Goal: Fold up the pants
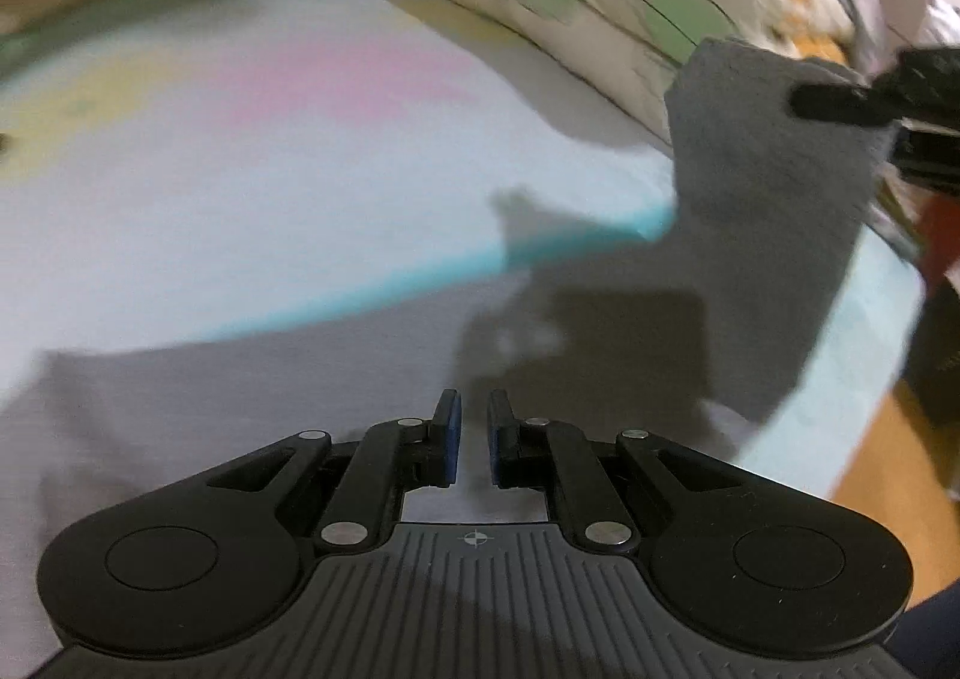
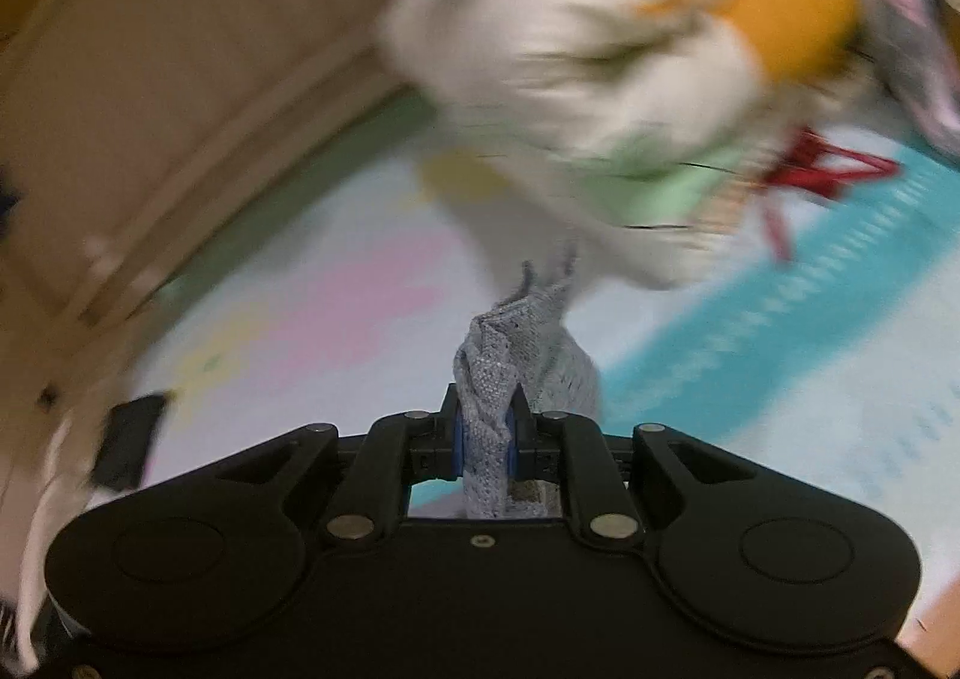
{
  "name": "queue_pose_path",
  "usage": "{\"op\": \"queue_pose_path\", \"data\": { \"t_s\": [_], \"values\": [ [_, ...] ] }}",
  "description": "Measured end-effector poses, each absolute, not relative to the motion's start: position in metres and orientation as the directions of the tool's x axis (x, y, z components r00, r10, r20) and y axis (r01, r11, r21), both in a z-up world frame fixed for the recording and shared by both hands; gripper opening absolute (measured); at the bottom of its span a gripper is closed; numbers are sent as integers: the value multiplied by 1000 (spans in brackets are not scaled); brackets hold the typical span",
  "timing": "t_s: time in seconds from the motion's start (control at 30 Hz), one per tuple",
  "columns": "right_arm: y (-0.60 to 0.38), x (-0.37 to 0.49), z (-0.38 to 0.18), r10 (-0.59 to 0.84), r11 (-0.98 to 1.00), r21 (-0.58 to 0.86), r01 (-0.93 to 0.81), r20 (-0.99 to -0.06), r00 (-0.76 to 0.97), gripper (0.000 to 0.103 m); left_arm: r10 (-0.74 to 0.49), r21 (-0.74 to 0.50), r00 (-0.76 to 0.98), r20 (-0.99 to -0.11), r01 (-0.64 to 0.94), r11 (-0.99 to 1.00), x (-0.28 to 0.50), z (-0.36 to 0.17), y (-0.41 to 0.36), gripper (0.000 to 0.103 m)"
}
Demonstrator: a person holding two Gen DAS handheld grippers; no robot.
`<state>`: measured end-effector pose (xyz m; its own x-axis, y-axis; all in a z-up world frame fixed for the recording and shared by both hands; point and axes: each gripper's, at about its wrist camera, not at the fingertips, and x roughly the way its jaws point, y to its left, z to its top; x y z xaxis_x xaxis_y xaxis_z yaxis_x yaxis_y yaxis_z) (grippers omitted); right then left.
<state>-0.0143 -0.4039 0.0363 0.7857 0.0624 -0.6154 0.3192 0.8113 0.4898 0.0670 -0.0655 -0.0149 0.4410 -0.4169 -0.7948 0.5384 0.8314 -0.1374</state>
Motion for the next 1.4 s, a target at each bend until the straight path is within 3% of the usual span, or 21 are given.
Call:
{"op": "queue_pose_path", "data": {
  "t_s": [0.23, 0.4, 0.47, 0.6, 0.67, 0.8, 0.93, 1.0, 1.17, 1.3, 1.4],
  "values": [
    [-258, 4, 56, 285, 881, 471, 31, -583, 761, 21, -266, -53, 595, -758, 350, 935, 64, 5, 59, 10],
    [-150, 20, 18, 350, 920, 379, -103, -672, 652, 20, -206, -53, 613, -763, 257, 965, 61, -3, 108, 10],
    [-114, 23, -6, 323, 943, 304, -137, -727, 606, 23, -211, -73, 617, -758, 242, 968, 61, 4, 119, 10],
    [-66, 23, -48, 326, 941, 232, -247, -817, 476, 41, -286, -116, 637, -716, 296, 948, 41, 39, 133, 10],
    [-62, 15, -49, 334, 935, 228, -271, -820, 464, 41, -348, -144, 643, -683, 348, 926, 28, 62, 130, 10],
    [-83, 5, -24, 375, 922, 268, -280, -799, 470, 46, -454, -188, 631, -629, 444, 876, -9, 98, 138, 10],
    [-125, -3, -3, 361, 933, 308, -188, -772, 523, 49, -479, -154, 627, -615, 500, 852, -30, 108, 131, 13],
    [-142, -4, 1, 298, 953, 280, -119, -779, 551, 53, -465, -148, 618, -633, 493, 857, -24, 92, 120, 19],
    [-170, -1, -7, 138, 986, 169, -1, -803, 580, 53, -435, -239, 535, -724, 396, 886, 10, 17, 89, 19],
    [-177, -5, -21, 84, 993, 115, 19, -816, 572, 53, -457, -329, 419, -785, 343, 880, 34, -24, 69, 19],
    [-179, -5, -30, 82, 993, 113, 21, -824, 560, 53, -500, -385, 387, -775, 337, 859, 39, -34, 64, 19]
  ]
}}
